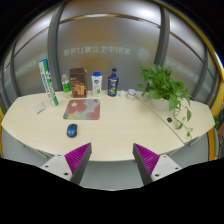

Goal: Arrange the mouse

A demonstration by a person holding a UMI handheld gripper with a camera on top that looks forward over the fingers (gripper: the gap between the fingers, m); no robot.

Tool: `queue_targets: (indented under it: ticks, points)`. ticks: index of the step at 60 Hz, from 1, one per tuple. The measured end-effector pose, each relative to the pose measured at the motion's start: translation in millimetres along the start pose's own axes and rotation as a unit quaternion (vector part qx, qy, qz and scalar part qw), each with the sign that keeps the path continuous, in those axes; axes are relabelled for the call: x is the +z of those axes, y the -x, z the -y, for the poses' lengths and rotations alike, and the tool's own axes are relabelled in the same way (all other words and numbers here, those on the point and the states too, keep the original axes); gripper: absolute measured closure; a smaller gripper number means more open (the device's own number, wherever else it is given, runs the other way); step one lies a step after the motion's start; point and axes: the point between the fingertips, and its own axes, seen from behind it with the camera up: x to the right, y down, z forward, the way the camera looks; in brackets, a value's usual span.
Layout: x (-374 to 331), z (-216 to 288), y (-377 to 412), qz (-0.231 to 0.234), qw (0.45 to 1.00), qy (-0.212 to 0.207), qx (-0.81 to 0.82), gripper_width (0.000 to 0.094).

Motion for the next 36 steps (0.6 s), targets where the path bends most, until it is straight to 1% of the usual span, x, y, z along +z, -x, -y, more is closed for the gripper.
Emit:
queue_targets:
  ticks: [12, 23, 31, 36]
  points:
    - [4, -16, 2, -0.02, 1.0, 0.006, 0.011, 0.0082]
    - [16, -49, 33, -0.036, 0.999, -0.014, 0.027, 0.008]
    - [44, -69, 90, -0.02, 0.999, -0.032, 0.031, 0.008]
    - [73, -73, 133, 0.003, 0.999, -0.036, 0.029, 0.0076]
